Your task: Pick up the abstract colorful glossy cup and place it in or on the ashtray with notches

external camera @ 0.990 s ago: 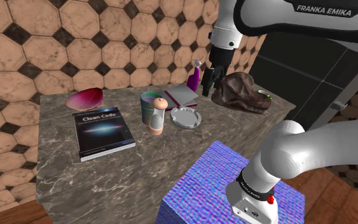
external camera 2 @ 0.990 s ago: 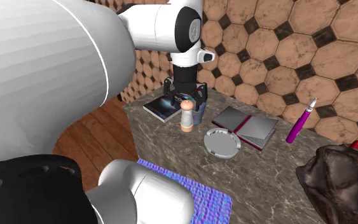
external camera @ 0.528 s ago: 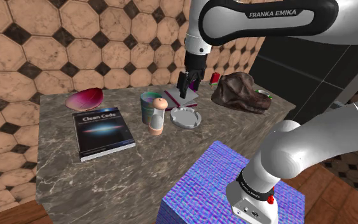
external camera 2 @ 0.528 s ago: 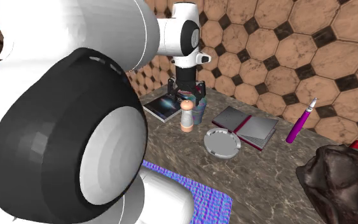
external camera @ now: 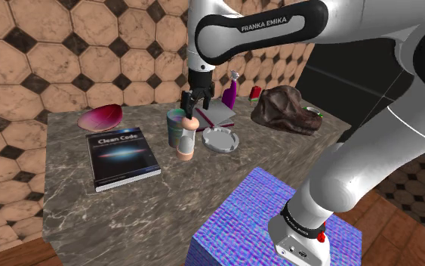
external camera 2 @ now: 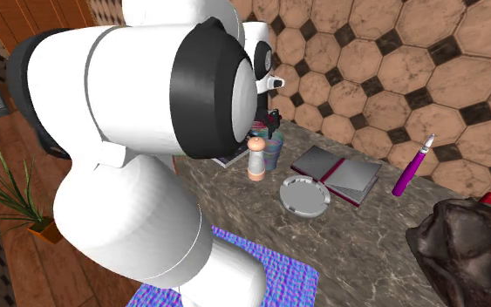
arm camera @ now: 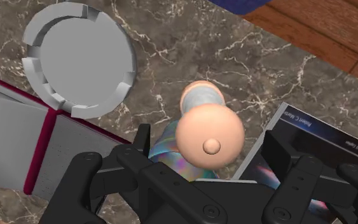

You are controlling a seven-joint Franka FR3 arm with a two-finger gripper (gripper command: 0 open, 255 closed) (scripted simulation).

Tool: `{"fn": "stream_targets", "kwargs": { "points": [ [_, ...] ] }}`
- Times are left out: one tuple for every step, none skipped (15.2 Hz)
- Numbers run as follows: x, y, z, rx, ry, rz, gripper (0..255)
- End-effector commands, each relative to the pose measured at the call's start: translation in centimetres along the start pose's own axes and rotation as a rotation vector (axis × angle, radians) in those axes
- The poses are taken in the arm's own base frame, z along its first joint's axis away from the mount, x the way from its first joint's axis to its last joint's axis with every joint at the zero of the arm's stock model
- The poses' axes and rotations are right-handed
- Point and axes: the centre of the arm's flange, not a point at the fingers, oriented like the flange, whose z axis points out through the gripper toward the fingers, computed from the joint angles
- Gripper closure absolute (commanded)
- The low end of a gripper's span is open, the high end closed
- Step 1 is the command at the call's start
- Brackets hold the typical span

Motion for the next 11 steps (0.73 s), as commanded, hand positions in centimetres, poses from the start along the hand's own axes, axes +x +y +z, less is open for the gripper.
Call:
{"fn": "stream_targets", "kwargs": {
  "points": [
    [2.4, -0.9, 1.2, -0.006, 0.0, -0.003, 0],
    [3.6, -1.3, 1.7, -0.009, 0.0, -0.005, 0],
    [4.8, -1.7, 2.2, -0.013, -0.001, -0.007, 0],
    [5.9, -2.1, 2.7, -0.016, -0.001, -0.009, 0],
    [7.1, -2.6, 3.2, -0.019, -0.001, -0.01, 0],
    [8.3, -3.0, 3.8, -0.023, -0.001, -0.012, 0],
    [9.4, -3.4, 4.3, -0.026, -0.001, -0.014, 0],
    [10.4, -3.7, 4.7, -0.029, -0.002, -0.015, 0],
    [10.4, -3.7, 5.3, -0.029, -0.002, -0.015, 0],
    [10.4, -3.7, 5.8, -0.029, -0.002, -0.015, 0],
    [10.4, -3.7, 6.3, -0.029, -0.002, -0.015, 0]
  ]
}}
